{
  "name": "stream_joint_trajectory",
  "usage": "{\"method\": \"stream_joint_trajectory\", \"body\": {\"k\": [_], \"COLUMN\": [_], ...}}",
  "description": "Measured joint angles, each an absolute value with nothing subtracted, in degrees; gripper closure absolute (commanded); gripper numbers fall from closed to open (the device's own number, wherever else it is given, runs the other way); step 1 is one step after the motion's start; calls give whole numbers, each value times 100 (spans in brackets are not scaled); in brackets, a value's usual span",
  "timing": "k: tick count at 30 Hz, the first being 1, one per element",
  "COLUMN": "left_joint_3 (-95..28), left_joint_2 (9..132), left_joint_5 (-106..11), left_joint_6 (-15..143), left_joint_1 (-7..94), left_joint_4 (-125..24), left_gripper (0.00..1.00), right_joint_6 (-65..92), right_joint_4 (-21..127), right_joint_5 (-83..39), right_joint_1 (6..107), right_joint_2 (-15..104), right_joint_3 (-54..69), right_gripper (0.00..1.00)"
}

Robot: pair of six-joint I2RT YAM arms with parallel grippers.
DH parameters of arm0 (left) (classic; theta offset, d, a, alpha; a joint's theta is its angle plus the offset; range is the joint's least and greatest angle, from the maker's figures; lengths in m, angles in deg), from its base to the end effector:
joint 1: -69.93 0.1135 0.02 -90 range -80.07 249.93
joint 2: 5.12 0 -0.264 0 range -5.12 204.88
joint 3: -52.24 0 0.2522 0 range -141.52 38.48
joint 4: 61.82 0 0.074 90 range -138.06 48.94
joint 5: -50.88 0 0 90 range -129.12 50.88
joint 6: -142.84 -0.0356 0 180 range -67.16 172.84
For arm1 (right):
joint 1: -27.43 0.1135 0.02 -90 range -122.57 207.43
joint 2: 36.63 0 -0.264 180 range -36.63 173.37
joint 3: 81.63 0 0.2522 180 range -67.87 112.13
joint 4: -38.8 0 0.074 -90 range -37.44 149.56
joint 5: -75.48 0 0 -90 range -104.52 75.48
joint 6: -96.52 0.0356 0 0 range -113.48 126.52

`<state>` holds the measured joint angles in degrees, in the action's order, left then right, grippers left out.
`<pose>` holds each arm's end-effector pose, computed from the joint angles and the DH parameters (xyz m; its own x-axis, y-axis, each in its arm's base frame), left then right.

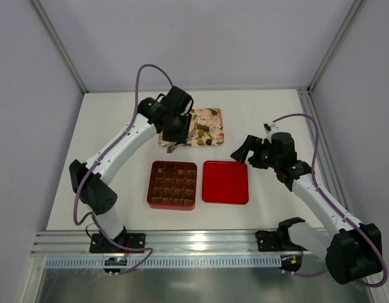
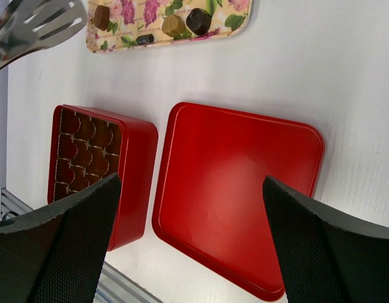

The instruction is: Pack the chocolate

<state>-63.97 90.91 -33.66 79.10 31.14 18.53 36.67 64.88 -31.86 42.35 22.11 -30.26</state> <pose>0.2663 -0.2097 0.3681 -0.8660 0.1310 -0.4826 0.2270 0.9629 -0.1461 0.2130 0.0677 0.2473 -0.7047 0.3084 -0.6390 -0.1528 0.8135 0.5611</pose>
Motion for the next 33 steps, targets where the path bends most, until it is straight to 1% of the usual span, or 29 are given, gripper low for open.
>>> {"method": "stream_joint_trajectory", "body": {"k": [5,11,21,33], "left_joint_3": [-7044,-7567,-7871,-8321], "left_joint_2": [10059,10785,11412,11899], "left_joint_5": [-3410,-3517,-3583,-3594], "left_joint_6": [7722,7610,7602,7593], "left_joint_1": [3320,3368,3361,3361], "left_joint_4": [1781,1719,1682,1604], "left_gripper": [58,57,55,55], "right_joint_6": [3637,3591,3493,3359], "right_joint_4": [6510,6547,6660,6798], "right_joint_5": [-3188,-3197,-3206,-3204], "right_joint_1": [4235,4235,4235,4235], "right_joint_2": [2211,2211,2211,2058], "right_joint_3": [-3024,-3000,-2976,-2971], "right_gripper": [7,7,7,7]}}
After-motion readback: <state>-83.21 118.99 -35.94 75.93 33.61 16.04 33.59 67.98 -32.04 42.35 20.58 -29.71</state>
